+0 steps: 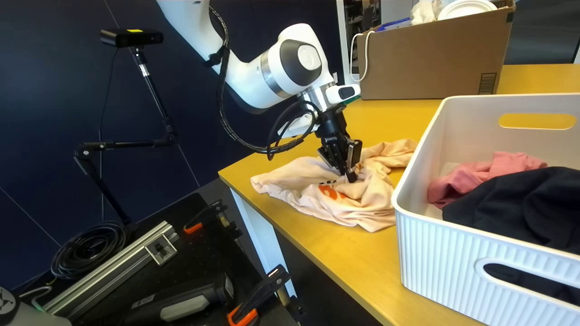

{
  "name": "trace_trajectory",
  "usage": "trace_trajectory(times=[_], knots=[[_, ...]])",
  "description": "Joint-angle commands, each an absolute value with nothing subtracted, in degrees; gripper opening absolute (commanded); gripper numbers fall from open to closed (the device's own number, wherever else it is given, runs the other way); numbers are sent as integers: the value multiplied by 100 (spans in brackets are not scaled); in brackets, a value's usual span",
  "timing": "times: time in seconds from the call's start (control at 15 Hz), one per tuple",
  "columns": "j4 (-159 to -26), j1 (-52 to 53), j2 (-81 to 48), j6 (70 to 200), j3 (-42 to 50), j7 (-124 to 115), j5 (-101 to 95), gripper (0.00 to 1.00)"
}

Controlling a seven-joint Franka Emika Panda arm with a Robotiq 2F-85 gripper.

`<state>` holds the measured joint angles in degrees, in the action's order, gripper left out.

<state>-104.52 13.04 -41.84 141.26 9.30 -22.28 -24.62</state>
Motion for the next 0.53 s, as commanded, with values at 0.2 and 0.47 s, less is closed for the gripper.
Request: trace_trajectory(times=[0.2,0.47], knots=[[-10549,1700,-4049,14332,1053,-2318,-2617,2],[-10142,1927,-4234,14161,1037,-2289,-2667,2]])
